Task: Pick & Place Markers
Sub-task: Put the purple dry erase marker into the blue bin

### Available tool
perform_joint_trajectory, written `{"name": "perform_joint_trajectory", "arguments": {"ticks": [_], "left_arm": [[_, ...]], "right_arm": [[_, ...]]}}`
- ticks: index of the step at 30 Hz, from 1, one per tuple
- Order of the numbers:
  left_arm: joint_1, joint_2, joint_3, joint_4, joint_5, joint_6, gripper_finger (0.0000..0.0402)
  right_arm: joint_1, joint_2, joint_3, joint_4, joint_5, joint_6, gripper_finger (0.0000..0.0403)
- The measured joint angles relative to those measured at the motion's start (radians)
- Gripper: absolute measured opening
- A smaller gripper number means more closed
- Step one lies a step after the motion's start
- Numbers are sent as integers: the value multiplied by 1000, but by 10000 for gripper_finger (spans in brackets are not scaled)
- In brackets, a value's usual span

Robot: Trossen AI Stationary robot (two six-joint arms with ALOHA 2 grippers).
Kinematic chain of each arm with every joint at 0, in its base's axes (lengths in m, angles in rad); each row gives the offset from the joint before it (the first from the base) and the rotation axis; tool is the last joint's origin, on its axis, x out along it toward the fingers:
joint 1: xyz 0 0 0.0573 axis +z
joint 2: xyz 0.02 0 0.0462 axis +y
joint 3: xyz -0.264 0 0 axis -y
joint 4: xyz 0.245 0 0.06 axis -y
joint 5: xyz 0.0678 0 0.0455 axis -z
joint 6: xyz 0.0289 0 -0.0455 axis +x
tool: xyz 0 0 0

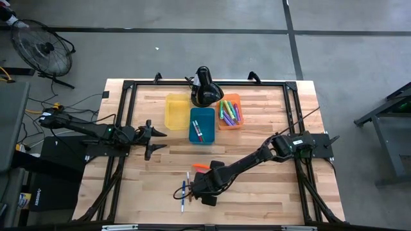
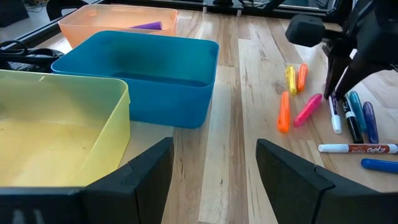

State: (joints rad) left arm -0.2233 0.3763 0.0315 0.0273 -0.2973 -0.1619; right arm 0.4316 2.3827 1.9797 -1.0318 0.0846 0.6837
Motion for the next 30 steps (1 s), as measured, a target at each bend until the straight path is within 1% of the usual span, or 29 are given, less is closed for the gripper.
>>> {"name": "perform_joint_trajectory", "arguments": {"ticks": [8, 11, 17, 24, 30], "left_arm": [[0, 0, 0, 0, 0, 0, 224], [0, 0, 0, 0, 0, 0, 224], [0, 0, 0, 0, 0, 0, 224], [0, 0, 0, 0, 0, 0, 224], [0, 0, 0, 0, 0, 0, 224]], "right_arm": [[2, -66, 0, -20, 20, 24, 22], [-1, -96, 0, -32, 48, 77, 22], [-12, -146, 2, -99, 146, 208, 22], [-19, -175, 2, -182, 152, 252, 22], [-25, -192, 3, -186, 192, 369, 22]]}}
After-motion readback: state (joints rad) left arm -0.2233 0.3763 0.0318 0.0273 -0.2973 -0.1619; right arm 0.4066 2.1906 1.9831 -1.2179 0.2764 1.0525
